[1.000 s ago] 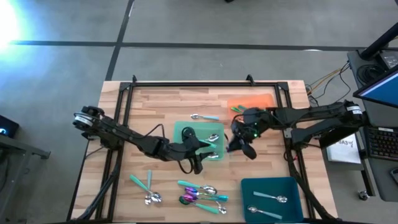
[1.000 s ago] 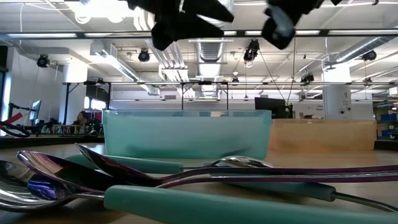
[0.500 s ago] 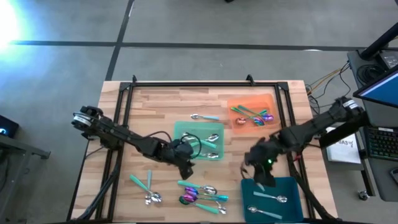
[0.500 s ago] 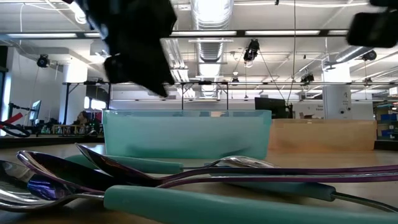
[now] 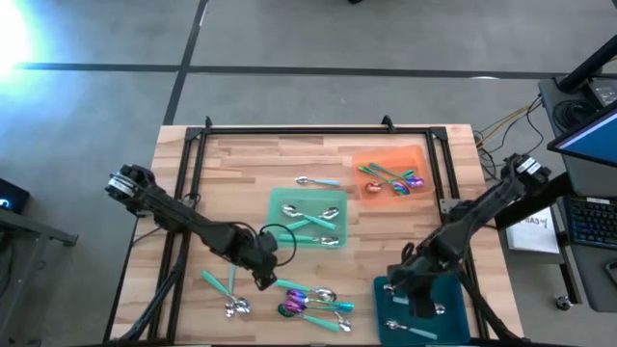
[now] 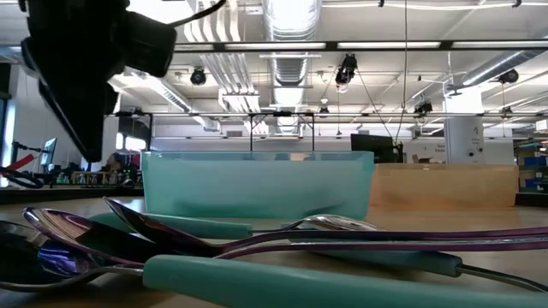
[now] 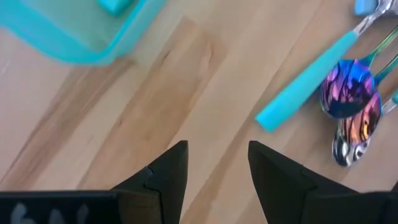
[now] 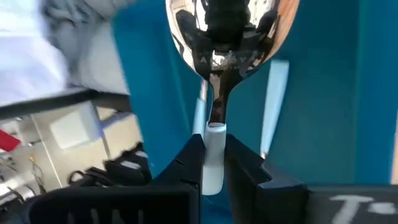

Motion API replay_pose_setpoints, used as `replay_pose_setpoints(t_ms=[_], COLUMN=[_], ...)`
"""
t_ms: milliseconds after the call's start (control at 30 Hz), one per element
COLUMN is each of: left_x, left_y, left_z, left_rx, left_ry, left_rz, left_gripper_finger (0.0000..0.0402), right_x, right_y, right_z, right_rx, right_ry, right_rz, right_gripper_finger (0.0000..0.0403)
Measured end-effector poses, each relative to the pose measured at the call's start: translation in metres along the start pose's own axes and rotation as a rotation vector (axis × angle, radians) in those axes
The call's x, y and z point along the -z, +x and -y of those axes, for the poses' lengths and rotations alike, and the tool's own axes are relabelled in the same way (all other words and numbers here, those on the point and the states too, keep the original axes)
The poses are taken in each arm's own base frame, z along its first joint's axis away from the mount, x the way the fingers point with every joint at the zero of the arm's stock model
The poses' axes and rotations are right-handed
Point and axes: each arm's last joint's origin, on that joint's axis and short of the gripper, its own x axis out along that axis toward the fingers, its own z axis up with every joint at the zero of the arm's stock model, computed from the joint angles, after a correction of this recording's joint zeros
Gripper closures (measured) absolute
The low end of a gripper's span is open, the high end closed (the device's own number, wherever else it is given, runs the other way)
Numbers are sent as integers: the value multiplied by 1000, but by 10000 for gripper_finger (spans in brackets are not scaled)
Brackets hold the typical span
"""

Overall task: Sort silverware by color (type)
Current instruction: Put the blue spoon into the blue bin, then put the violet spoon into the orange bin

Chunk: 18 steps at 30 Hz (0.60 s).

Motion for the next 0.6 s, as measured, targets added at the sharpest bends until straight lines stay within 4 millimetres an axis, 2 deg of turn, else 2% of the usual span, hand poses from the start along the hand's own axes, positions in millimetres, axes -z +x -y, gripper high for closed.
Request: replay_pose_setpoints(t_ms=[300, 600], left_x=[19, 34], left_y=[-5, -7], left_z=[-4, 1], left_rx=[-98, -108], left_ry=[-79, -159], left_rz=[-59, -69], left_gripper_finger=[249, 249], right_x=[1, 4], right_y=[32, 32], right_z=[4, 6], right_rx=[37, 54], right_ry=[43, 41], right_rz=[-174, -207], right_gripper_finger=[372, 266])
